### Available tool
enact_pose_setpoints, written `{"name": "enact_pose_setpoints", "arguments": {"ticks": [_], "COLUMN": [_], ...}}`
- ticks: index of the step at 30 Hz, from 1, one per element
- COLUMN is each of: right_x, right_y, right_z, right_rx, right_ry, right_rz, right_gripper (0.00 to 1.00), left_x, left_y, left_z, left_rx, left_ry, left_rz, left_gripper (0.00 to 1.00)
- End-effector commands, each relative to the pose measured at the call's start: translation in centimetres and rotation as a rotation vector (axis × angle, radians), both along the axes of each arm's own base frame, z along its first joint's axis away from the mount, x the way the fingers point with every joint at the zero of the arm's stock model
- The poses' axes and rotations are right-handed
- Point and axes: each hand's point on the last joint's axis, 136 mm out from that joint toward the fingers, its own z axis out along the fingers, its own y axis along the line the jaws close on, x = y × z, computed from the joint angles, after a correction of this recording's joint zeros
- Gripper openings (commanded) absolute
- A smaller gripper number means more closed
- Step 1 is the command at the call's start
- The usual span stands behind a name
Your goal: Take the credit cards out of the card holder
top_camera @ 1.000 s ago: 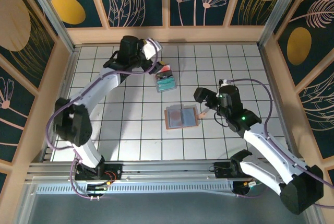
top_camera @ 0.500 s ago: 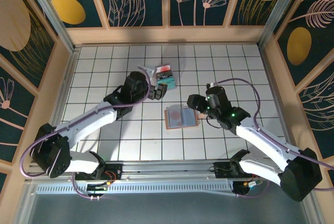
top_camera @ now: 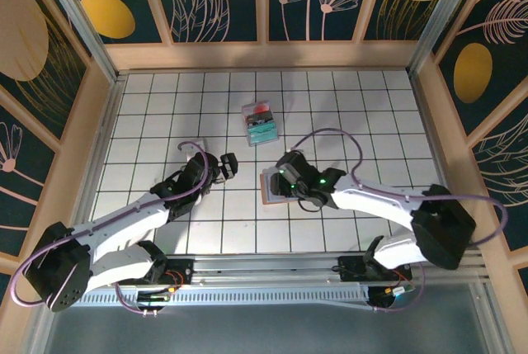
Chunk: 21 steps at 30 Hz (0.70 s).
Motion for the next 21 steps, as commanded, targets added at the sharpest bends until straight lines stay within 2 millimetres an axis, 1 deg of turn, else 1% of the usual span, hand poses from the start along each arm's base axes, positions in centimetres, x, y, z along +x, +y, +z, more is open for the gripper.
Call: {"name": "enact_pose_setpoints", "arguments": {"ticks": [1, 3, 6, 10, 14, 17, 21], "right_x": [0.5, 0.6, 0.9, 1.4, 1.3, 1.4, 1.1], "right_y": [0.6, 1.1, 1.2, 0.7, 0.2, -0.2, 0.1], "right_z": [-0.4, -1.0, -2.0, -3.3, -4.4, -5.2, -6.0], "right_rx": [-0.109, -0.142, -0.175, -0.224, -0.258, -0.264, -0.249], "right_ry": [-0.04, -0.036, -0.027, -0.003, 0.017, 0.03, 0.054], "right_rz": [0.016, 0.025, 0.018, -0.002, -0.005, -0.012, 0.005], "right_gripper": [0.51, 0.5, 0.5, 0.51, 0.53, 0.54, 0.55], "left_x": [0.8, 1.0, 1.5, 1.6, 1.6, 1.7, 1.7], "left_y": [0.0, -0.3, -0.7, -0.5, -0.1, -0.2, -0.3], "left_z": [0.0, -0.2, -0.3, -0.8, -1.2, -1.1, -1.3], "left_rx": [-0.073, -0.087, -0.118, -0.13, -0.127, -0.125, -0.107], "left_ry": [-0.016, -0.011, -0.001, 0.005, 0.007, 0.0, 0.01], "left_rz": [0.082, 0.087, 0.106, 0.142, 0.164, 0.159, 0.15], "left_gripper": [0.99, 0.99, 0.99, 0.99, 0.99, 0.99, 0.99]}}
